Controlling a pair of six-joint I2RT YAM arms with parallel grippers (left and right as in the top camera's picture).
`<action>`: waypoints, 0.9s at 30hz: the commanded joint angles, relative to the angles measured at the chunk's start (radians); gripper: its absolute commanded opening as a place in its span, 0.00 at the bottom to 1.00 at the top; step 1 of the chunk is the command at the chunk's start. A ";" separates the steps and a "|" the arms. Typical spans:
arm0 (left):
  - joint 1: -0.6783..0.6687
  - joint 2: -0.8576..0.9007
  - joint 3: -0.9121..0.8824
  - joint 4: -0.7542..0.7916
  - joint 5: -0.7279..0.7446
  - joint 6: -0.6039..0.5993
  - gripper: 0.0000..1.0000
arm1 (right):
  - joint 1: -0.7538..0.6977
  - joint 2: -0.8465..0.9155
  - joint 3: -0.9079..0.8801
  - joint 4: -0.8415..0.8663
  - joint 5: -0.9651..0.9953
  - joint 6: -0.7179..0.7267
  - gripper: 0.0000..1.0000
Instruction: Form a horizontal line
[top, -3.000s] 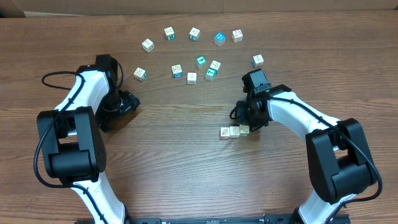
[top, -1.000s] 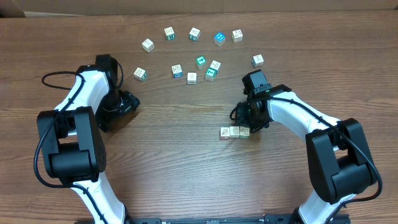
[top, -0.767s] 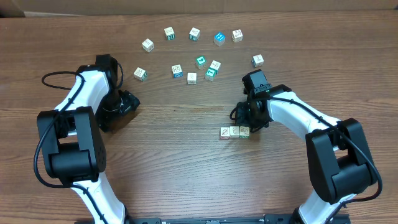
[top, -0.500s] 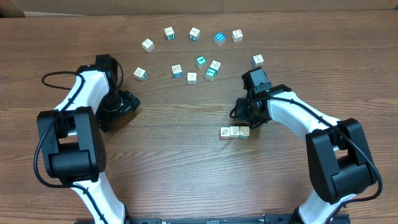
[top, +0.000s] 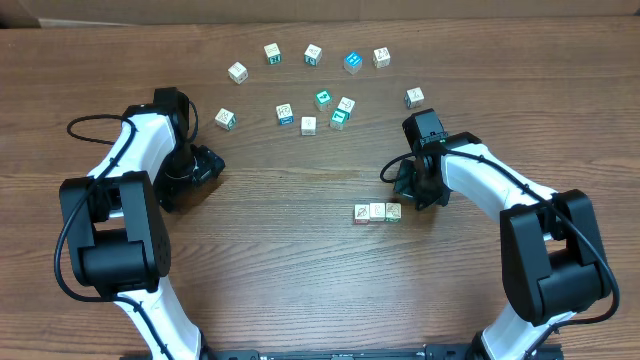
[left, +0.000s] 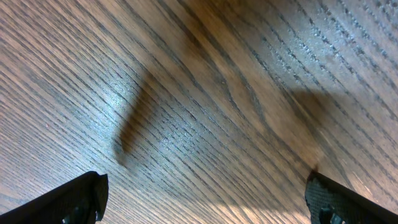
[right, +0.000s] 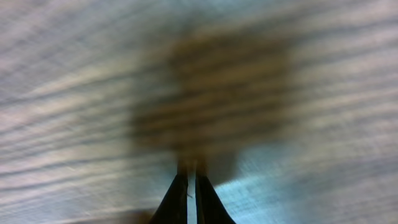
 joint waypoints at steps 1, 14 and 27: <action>-0.003 -0.006 -0.006 0.000 -0.020 0.011 0.99 | 0.004 -0.006 0.010 -0.031 0.007 0.042 0.04; -0.003 -0.006 -0.006 0.000 -0.020 0.011 1.00 | 0.013 -0.006 0.009 -0.057 -0.010 0.042 0.04; -0.003 -0.006 -0.006 0.000 -0.021 0.012 0.99 | 0.013 -0.006 0.008 -0.065 -0.010 0.042 0.04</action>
